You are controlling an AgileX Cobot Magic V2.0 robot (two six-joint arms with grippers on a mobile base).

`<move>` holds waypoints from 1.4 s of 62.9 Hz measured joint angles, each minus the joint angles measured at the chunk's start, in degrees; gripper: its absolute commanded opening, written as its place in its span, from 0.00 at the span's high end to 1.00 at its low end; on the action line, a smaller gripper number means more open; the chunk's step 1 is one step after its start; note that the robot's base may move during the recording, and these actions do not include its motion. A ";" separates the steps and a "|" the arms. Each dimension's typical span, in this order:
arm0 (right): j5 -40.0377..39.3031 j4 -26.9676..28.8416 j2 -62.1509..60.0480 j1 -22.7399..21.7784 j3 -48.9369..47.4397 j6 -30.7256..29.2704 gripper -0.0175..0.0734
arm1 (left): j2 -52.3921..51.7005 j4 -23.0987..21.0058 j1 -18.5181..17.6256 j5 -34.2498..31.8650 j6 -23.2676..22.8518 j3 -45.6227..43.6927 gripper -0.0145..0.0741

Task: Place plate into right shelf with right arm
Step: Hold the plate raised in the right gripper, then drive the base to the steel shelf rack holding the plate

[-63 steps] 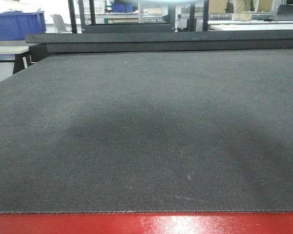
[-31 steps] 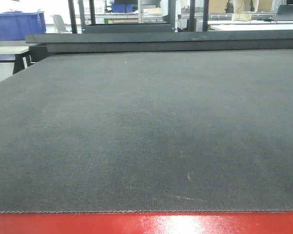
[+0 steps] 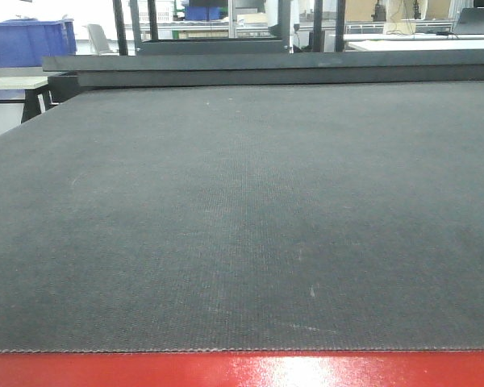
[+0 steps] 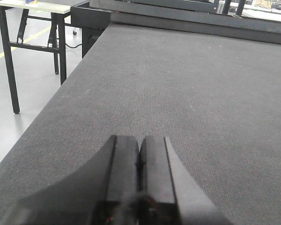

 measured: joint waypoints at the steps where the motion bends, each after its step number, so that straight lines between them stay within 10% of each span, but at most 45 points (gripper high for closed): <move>1: -0.12 0.00 0.00 0.00 0.00 0.00 0.75 | 0.00 0.00 0.00 0.00 0.00 0.00 0.89; 88: -0.34 0.10 -0.08 0.00 0.09 -0.13 0.75 | 0.00 0.00 0.00 0.00 0.00 0.00 0.89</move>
